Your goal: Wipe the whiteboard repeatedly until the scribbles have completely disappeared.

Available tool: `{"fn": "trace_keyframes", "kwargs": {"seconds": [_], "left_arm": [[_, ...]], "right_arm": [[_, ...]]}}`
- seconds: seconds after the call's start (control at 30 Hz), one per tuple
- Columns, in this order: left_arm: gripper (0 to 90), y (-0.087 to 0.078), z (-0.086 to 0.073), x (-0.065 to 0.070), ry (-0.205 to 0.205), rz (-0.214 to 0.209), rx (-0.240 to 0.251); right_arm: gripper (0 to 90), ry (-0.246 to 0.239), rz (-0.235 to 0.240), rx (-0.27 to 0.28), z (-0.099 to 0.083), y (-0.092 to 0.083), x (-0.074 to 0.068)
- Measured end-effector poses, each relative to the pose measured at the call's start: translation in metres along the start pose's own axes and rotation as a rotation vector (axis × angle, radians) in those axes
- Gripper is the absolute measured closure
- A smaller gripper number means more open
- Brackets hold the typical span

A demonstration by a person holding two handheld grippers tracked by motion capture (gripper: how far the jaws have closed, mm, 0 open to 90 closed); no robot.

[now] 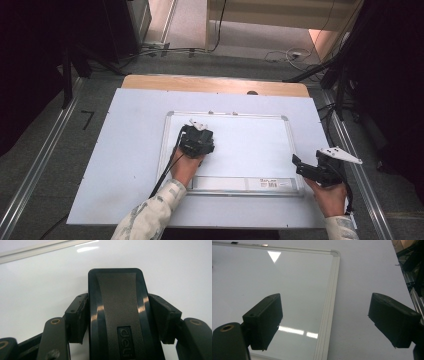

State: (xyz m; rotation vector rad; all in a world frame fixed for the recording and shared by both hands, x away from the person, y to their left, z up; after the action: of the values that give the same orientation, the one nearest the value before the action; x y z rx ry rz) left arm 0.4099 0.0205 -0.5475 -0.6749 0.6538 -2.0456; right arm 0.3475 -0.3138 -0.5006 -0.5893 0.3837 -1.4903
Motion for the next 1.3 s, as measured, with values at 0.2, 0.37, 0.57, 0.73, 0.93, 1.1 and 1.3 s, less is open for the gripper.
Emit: {"fn": "trace_keyframes", "kwargs": {"seconds": [0.2, 0.37, 0.57, 0.73, 0.93, 1.1, 1.3], "left_arm": [[38.3, 0.013, 0.014, -0.005, -0.008, 0.000, 0.004], [38.1, 0.014, 0.023, -0.024, -0.044, 0.023, 0.024], [38.0, 0.005, 0.021, -0.050, -0.075, 0.060, 0.029], [38.1, -0.009, 0.012, -0.063, -0.092, 0.074, 0.035], [38.3, -0.021, -0.001, -0.061, -0.087, 0.069, 0.036], [38.5, -0.028, -0.012, -0.048, -0.066, 0.055, 0.026], [38.5, -0.026, -0.016, -0.032, -0.044, 0.032, 0.022]], "right_arm": [[10.7, 0.005, 0.003, 0.002, 0.000, 0.000, 0.002], [10.7, 0.006, 0.004, 0.002, -0.001, -0.001, 0.003], [10.7, 0.009, 0.000, 0.001, -0.002, -0.001, 0.005], [10.7, 0.008, -0.002, 0.001, -0.002, -0.002, 0.006], [10.9, 0.010, -0.002, -0.002, -0.002, -0.002, 0.004], [10.9, 0.004, -0.003, -0.002, -0.001, -0.001, 0.002], [11.0, -0.001, 0.001, -0.001, -0.001, 0.000, 0.000]]}}
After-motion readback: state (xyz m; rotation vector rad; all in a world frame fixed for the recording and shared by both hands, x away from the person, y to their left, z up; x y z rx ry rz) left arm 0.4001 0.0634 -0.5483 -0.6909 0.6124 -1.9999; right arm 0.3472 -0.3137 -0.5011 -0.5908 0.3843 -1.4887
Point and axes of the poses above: each handheld gripper's, and its own axes: y roughly forward along the jaws, z roughly out of its top, x roughly to its right, the point moved 8 cm from there along y, roughly forward along the jaws, and after that the axes turned 14 degrees about -z, right-handed, at the moved point
